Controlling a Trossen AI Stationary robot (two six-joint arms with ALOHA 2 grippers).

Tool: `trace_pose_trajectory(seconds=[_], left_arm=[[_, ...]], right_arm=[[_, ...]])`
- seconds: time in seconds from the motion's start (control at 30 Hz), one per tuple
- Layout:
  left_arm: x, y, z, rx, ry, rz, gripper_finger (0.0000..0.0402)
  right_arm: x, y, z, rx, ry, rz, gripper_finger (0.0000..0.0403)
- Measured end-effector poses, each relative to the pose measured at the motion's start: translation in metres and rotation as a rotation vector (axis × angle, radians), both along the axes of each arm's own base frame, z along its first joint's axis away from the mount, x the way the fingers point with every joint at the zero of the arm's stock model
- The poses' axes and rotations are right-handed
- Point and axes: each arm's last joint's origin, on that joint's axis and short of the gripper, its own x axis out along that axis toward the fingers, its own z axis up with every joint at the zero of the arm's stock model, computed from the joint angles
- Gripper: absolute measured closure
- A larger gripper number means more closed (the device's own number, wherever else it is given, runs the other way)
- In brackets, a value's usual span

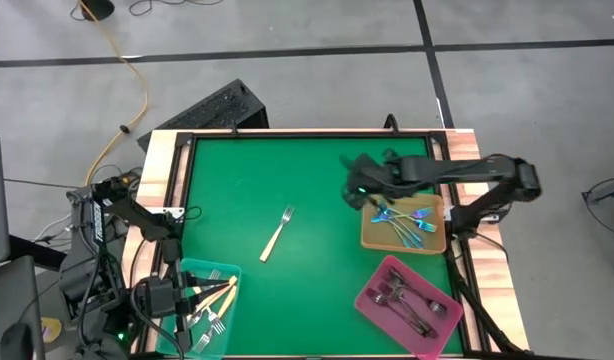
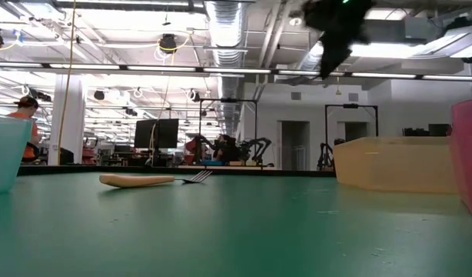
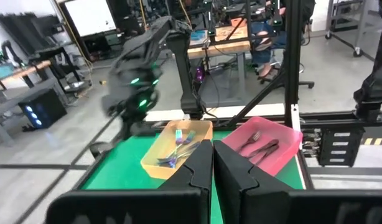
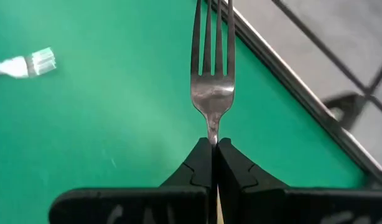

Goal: Sort silverware by color (type)
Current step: Put the black fork into the pink bin

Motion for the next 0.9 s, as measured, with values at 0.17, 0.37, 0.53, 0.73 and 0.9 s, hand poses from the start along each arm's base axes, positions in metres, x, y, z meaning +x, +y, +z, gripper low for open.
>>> trace_pose_trajectory(seconds=[0.17,0.37,0.53,0.73,0.9], left_arm=[[0.000,0.001,0.001,0.056,-0.007,0.018,0.0401],[0.003,0.005,0.001,0.079,-0.024,0.059,0.0401],[0.011,0.019,0.008,-0.038,0.005,0.038,0.0401],[0.011,0.056,0.027,-0.112,0.014,0.046,0.0401],[-0.003,0.096,0.045,-0.167,0.008,0.045,0.0401]], right_arm=[[-0.052,0.026,0.027,0.008,-0.005,-0.078,0.0377],[-0.093,0.058,0.037,0.023,-0.057,-0.153,0.0377],[-0.105,0.086,0.019,0.065,-0.099,-0.164,0.0377],[-0.109,0.118,-0.007,0.111,-0.148,-0.182,0.0377],[-0.110,0.147,-0.021,0.165,-0.160,-0.181,0.0377]])
